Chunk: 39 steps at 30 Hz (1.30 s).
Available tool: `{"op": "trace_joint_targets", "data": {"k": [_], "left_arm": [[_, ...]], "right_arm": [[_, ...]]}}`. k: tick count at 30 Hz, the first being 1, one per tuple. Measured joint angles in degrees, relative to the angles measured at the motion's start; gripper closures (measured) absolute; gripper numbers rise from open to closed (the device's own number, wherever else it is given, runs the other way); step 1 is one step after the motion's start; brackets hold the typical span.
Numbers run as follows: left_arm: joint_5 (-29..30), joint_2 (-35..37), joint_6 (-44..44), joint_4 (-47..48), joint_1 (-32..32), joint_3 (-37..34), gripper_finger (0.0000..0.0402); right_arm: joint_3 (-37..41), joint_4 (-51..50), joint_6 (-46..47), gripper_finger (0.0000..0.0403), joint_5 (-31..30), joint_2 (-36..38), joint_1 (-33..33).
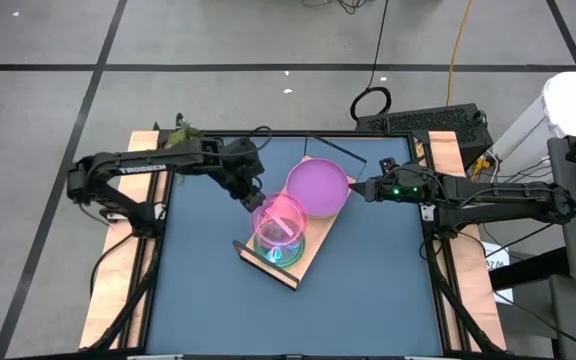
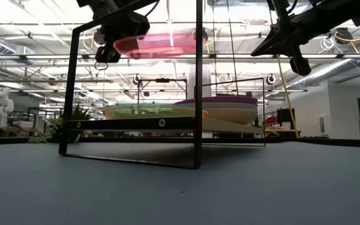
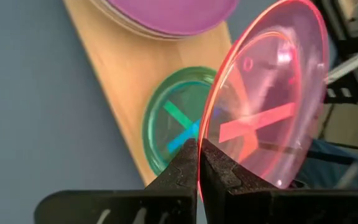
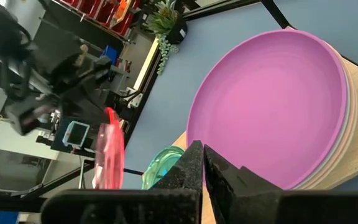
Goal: Place and stack plates onto a shelf
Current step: Stack the pink plate on top of the blue plate on the shelf
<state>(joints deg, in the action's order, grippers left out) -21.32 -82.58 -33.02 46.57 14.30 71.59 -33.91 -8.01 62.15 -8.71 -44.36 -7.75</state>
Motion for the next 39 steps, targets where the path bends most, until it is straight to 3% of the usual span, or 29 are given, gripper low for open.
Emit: {"op": "trace_joint_targets", "data": {"k": [22, 39], "left_arm": [[4.51, -10.1, 8.93, -0.11, -4.22, 0.02, 0.0399], [5.01, -10.04, 14.52, -2.39, -4.96, -1.06, 0.0399]], "right_arm": [[0.0, 0.04, -0.05, 0.0403, -0.09, 0.0, 0.0], [0.0, 0.04, -0.5, 0.0403, -0.03, 0.0, 0.0]]}}
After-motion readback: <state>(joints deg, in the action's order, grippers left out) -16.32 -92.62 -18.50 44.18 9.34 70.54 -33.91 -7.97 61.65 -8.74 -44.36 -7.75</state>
